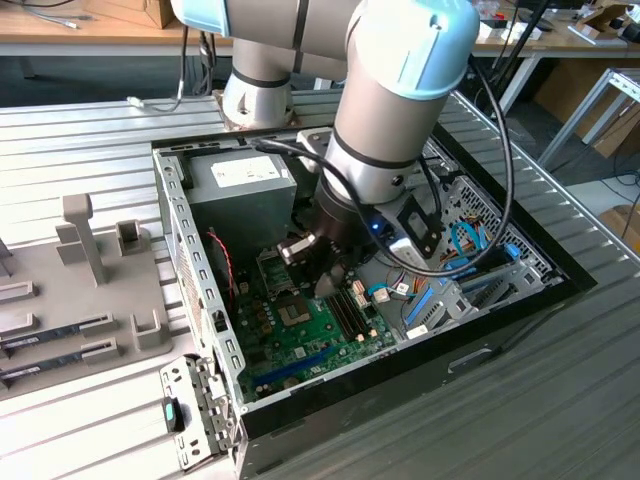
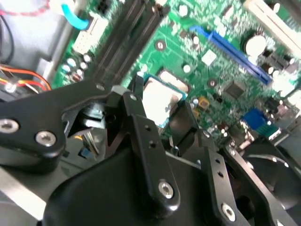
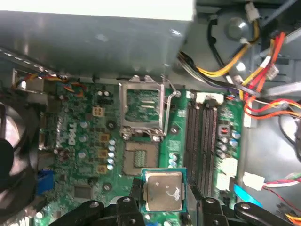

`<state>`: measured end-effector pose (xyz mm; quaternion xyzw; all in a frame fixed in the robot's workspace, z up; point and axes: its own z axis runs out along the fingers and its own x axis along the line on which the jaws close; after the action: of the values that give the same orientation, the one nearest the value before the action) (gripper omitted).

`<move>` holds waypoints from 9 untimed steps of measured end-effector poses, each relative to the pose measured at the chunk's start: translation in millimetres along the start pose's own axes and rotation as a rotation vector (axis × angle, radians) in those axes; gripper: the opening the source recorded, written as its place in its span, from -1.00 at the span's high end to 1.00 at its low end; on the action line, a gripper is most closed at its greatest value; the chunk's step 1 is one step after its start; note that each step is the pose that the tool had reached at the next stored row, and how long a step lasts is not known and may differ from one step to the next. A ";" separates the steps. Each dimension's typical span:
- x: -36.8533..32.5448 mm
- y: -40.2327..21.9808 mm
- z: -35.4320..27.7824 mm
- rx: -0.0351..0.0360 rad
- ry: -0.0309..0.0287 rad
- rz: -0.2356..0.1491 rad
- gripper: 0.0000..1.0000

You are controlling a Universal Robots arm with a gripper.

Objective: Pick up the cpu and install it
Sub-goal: 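Place the cpu into insertion slot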

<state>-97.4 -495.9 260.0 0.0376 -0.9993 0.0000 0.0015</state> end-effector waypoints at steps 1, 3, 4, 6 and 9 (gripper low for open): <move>2.8 1.5 2.0 0.0000 0.0000 0.001 0.05; 4.8 2.5 5.8 0.0004 0.0001 0.012 0.05; 5.2 2.7 7.7 0.0005 0.0001 0.020 0.05; 5.8 3.1 11.4 0.0007 0.0001 0.037 0.05; 10.2 4.2 19.4 0.0036 0.0003 0.061 0.05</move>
<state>-108.0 -492.4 240.7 0.0070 -1.0000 0.0018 0.0016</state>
